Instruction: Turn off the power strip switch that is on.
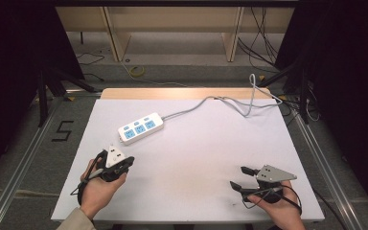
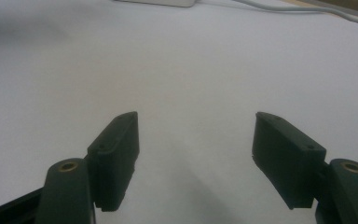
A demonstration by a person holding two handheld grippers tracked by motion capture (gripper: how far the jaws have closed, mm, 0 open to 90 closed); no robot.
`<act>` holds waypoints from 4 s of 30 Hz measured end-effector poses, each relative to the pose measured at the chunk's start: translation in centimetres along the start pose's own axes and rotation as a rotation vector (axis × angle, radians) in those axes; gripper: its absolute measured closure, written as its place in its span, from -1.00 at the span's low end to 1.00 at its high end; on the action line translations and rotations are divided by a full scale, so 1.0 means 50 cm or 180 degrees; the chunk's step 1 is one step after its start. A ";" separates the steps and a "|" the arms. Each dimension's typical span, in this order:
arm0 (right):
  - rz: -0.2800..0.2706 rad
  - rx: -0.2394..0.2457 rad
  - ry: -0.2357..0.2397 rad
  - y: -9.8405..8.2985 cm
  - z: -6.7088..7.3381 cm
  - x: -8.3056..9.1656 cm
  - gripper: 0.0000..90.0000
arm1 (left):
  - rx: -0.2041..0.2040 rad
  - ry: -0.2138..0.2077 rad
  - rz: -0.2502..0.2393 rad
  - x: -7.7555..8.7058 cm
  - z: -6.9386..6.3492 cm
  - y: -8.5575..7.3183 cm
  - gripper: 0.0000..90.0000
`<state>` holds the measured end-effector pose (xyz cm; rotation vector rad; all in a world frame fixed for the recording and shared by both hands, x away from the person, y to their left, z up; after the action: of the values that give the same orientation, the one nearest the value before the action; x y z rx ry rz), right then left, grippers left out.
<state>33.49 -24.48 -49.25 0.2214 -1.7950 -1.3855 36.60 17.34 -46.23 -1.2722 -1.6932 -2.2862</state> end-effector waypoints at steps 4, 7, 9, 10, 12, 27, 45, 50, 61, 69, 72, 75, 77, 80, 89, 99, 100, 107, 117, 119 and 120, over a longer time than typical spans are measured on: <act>0.0001 -0.0003 -0.0001 0.000 0.000 0.000 -0.27 | -0.0002 0.0002 0.0010 -0.003 0.001 0.005 0.99; 0.0001 -0.0001 0.0003 0.000 0.000 0.000 -0.27 | -0.0006 0.0010 0.0003 -0.005 0.001 0.009 0.99; -0.0001 0.0001 0.0003 0.000 0.000 0.000 -0.27 | -0.0004 0.0015 0.0004 -0.007 0.001 0.012 0.99; -0.0001 0.0001 0.0003 0.000 0.000 0.000 -0.27 | -0.0007 0.0014 0.0005 -0.007 0.002 0.013 0.99; -0.0002 -0.0001 0.0004 0.000 0.000 0.000 -0.27 | -0.0011 0.0017 0.0004 -0.009 0.002 0.016 0.99; -0.0011 -0.0008 0.0003 0.000 0.000 0.000 -0.27 | -0.0043 0.0034 -0.0001 -0.023 0.007 0.036 0.99; -0.0017 -0.0010 0.0011 0.001 0.000 0.001 -0.29 | -0.0056 0.0049 0.0009 -0.036 0.014 0.054 0.99; -0.0023 -0.0016 0.0006 0.001 0.000 0.001 -0.29 | -0.0047 0.0054 0.0006 -0.041 0.017 0.058 0.99; -0.0013 -0.0014 0.0010 0.000 0.000 0.001 -0.29 | -0.0059 0.0052 0.0028 -0.055 0.022 0.075 0.99; -0.0022 -0.0022 0.0010 0.000 0.000 0.000 -0.29 | -0.0066 0.0046 0.0079 -0.065 0.029 0.087 0.99; -0.0013 -0.0022 0.0013 0.000 -0.001 0.001 -0.29 | -0.0058 0.0050 0.0072 -0.067 0.033 0.094 0.99; -0.0016 -0.0014 0.0017 0.000 -0.001 0.001 -0.28 | -0.0050 0.0045 0.0079 -0.072 0.035 0.099 0.99; -0.0018 -0.0013 0.0013 0.000 -0.001 0.001 -0.29 | -0.0058 0.0039 0.0099 -0.074 0.037 0.101 0.99; -0.0016 -0.0021 0.0016 0.000 -0.001 0.001 -0.29 | -0.0070 0.0042 0.0120 -0.079 0.039 0.106 0.99; -0.0011 -0.0021 0.0014 -0.001 -0.001 0.001 -0.28 | -0.0067 0.0058 0.0136 -0.088 0.051 0.119 0.99; -0.0007 -0.0029 0.0017 0.000 0.000 0.001 -0.28 | -0.0079 0.0062 0.0175 -0.100 0.060 0.134 0.99; -0.0011 -0.0024 0.0015 0.000 -0.001 0.001 -0.28 | -0.0081 0.0057 0.0184 -0.101 0.060 0.136 0.99; -0.0009 -0.0028 0.0017 -0.001 -0.001 0.001 -0.28 | -0.0113 0.0046 0.0217 -0.113 0.059 0.145 0.99; -0.0007 -0.0025 0.0020 -0.001 -0.001 0.001 -0.28 | -0.0134 0.0065 0.0281 -0.130 0.068 0.159 0.99; -0.0011 -0.0027 0.0019 -0.001 -0.001 0.001 -0.28 | -0.0126 0.0066 0.0282 -0.133 0.071 0.162 0.99; -0.0011 -0.0028 0.0020 0.000 -0.001 0.001 -0.28 | -0.0125 0.0067 0.0292 -0.135 0.073 0.163 0.99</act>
<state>33.47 -24.55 -49.24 0.2240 -1.7837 -1.3934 46.99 14.06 -43.67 -1.2993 -1.5566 -2.2833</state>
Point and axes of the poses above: each handheld gripper's, and its own axes: x roughly backward along the jaws, y roughly out of its top, z roughly to its left, the point moved 4 cm from there along -x, roughly forward along the jaws, and after that the axes turned 4 degrees about -y, right-handed, at the moved point
